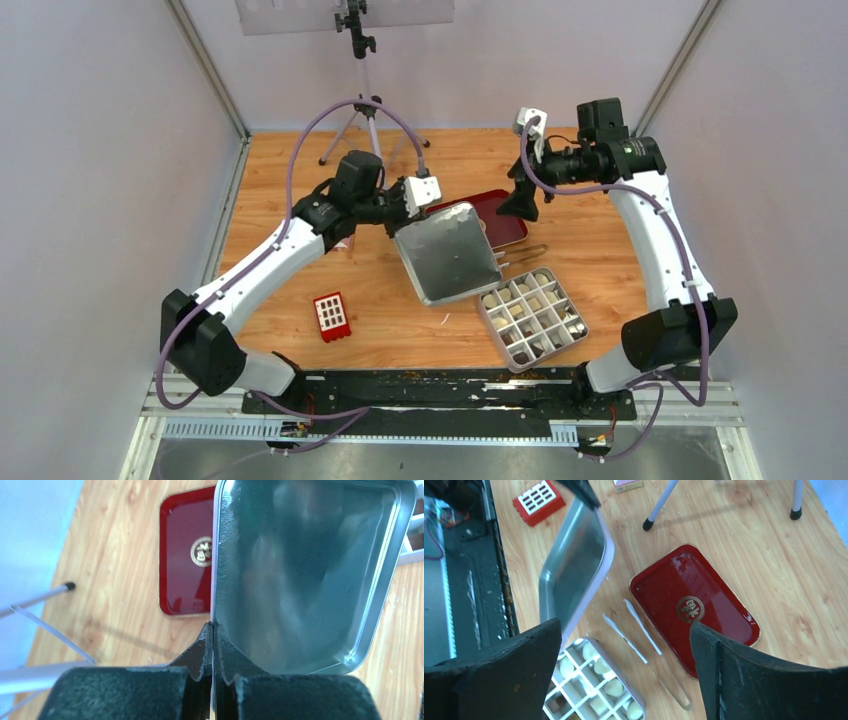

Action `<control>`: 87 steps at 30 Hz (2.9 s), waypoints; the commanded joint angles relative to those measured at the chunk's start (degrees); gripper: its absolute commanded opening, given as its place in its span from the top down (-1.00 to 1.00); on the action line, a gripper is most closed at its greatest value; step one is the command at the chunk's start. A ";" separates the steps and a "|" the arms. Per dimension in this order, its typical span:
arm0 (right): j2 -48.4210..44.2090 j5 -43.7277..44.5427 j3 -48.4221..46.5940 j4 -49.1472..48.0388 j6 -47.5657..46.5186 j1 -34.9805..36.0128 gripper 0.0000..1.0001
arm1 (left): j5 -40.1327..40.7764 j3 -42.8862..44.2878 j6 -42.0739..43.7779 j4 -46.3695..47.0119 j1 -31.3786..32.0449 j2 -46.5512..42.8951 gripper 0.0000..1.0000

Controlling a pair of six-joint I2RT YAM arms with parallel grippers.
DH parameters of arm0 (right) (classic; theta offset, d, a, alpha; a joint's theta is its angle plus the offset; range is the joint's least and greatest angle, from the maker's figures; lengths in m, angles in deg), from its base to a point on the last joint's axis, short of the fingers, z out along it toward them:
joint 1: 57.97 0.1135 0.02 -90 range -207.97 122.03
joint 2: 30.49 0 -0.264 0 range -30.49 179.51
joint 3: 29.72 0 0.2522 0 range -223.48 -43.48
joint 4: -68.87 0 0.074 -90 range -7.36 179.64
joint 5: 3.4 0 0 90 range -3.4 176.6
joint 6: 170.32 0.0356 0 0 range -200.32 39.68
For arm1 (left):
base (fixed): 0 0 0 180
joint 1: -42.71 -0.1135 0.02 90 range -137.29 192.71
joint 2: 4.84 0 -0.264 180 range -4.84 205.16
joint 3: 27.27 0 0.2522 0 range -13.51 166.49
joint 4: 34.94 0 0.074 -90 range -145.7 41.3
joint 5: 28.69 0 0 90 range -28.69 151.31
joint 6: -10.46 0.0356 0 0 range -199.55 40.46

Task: Pack the chocolate
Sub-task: Move the packing box to the center of the board.

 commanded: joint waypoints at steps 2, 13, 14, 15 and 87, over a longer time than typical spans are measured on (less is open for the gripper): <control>4.39 7.27 -5.30 -2.29 17.31 -2.67 -0.99 | 7.04 -2.63 -0.81 14.85 5.81 -3.13 1.00; -5.14 25.30 26.00 -2.18 -4.94 -16.58 -0.59 | 18.20 -5.23 1.13 13.37 9.60 -8.41 1.00; -4.55 25.99 27.34 -2.56 -5.93 -16.39 -0.55 | 18.49 -5.65 3.11 12.10 9.68 -9.67 1.00; -3.20 26.40 27.97 -2.34 -6.53 -16.44 -0.47 | 19.06 -6.24 4.78 11.15 9.60 -11.21 1.00; 13.53 30.84 30.08 -4.25 25.54 -0.90 1.00 | 27.88 -2.38 10.13 5.98 9.41 -11.71 1.00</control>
